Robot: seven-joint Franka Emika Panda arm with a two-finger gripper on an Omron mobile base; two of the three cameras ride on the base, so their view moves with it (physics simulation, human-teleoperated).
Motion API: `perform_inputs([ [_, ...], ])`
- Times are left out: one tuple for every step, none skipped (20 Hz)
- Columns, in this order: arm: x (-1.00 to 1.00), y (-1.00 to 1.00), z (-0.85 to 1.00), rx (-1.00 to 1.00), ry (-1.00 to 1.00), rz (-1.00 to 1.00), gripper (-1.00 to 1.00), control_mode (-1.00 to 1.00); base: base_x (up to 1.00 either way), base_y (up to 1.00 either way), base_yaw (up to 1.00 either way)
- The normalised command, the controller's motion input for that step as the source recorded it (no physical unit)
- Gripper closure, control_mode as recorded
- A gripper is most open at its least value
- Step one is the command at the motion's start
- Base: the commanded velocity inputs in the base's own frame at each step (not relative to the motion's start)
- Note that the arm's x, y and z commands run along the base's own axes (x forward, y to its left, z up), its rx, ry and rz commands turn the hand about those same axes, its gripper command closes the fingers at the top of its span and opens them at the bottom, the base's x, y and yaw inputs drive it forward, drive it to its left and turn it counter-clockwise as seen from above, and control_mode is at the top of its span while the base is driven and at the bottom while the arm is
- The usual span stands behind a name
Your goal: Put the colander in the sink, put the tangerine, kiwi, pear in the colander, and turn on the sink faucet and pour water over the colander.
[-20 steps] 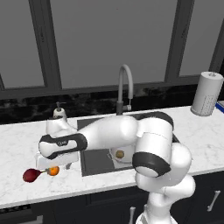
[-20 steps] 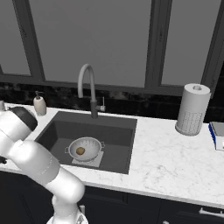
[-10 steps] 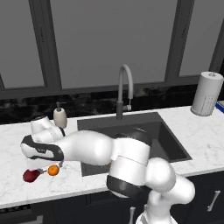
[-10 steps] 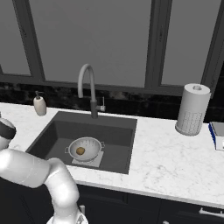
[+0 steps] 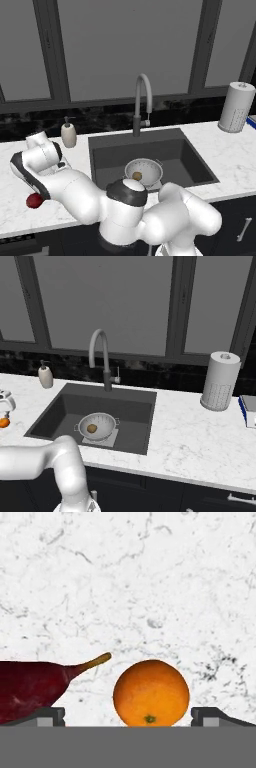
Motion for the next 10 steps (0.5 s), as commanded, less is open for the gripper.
perform_inputs([
  [0.01,-0.13,-0.10,0.00,0.02,0.00,-1.00,-1.00,0.00,0.00,0.00],
  [0.00,-0.21,-0.10,0.00,0.02,0.00,-1.00,-1.00,0.00,0.00,0.00],
  [0.00,-0.19,-0.11,0.00,0.01,0.00,-1.00,-1.00,0.00,0.00,0.00],
  [0.00,-0.17,-0.16,0.00,0.00,0.00,-1.00,-1.00,0.00,0.00,0.00],
  [0.00,-0.14,-0.21,0.00,0.00,0.00,-1.00,-1.00,0.00,0.00,0.00],
  [0.00,-0.09,-0.26,0.00,0.00,0.00,-1.00,-1.00,0.00,0.00,0.00],
  [0.00,-0.10,-0.24,0.00,0.00,0.00,-1.00,-1.00,0.00,0.00,0.00],
  [0.00,-0.12,-0.24,0.00,0.00,0.00,-1.00,-1.00,0.00,0.00,0.00],
  [0.00,-0.14,-0.21,0.00,0.00,0.00,-1.00,-1.00,0.00,0.00,0.00],
  [0.00,-0.12,-0.20,0.00,0.00,0.00,-1.00,-1.00,0.00,0.00,0.00],
])
